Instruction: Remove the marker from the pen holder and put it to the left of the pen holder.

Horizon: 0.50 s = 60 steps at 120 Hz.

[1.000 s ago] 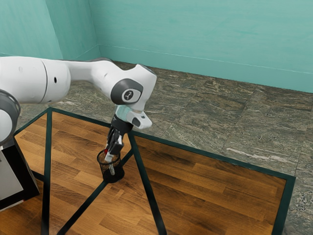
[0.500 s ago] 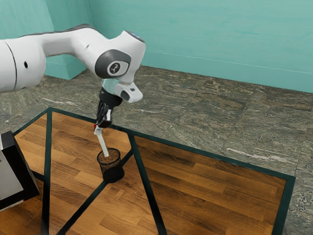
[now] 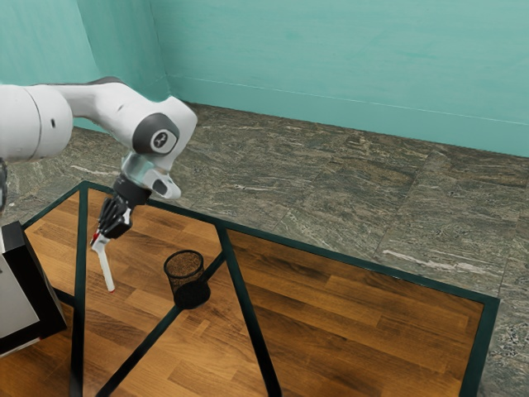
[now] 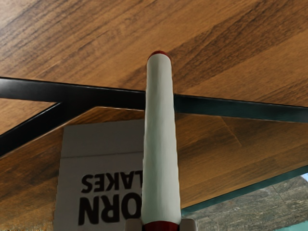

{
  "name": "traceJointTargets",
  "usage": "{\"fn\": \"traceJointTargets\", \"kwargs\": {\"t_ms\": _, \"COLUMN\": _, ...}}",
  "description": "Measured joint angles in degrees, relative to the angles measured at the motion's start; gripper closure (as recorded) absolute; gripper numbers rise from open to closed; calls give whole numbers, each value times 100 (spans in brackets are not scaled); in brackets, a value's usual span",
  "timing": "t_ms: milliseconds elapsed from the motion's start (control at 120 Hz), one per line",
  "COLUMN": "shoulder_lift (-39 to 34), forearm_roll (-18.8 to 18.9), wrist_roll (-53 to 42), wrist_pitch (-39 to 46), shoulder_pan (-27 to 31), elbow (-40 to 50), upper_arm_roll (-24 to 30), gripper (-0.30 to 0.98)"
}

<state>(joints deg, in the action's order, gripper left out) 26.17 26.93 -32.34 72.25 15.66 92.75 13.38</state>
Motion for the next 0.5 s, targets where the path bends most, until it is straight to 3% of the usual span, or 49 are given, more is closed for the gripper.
{"fn": "traceJointTargets", "kwargs": {"t_ms": 133, "shoulder_lift": 670, "forearm_roll": 121, "wrist_roll": -22, "wrist_pitch": -130, "shoulder_pan": -2, "elbow": -191, "upper_arm_roll": -145, "gripper": 77}}
{"fn": "traceJointTargets", "kwargs": {"t_ms": 325, "shoulder_lift": 780, "forearm_roll": 112, "wrist_roll": -71, "wrist_pitch": -220, "shoulder_pan": -18, "elbow": -306, "upper_arm_roll": -68, "gripper": 35}}
{"fn": "traceJointTargets", "kwargs": {"t_ms": 500, "shoulder_lift": 222, "forearm_roll": 49, "wrist_roll": -106, "wrist_pitch": -237, "shoulder_pan": -26, "elbow": -326, "upper_arm_roll": 215, "gripper": 15}}
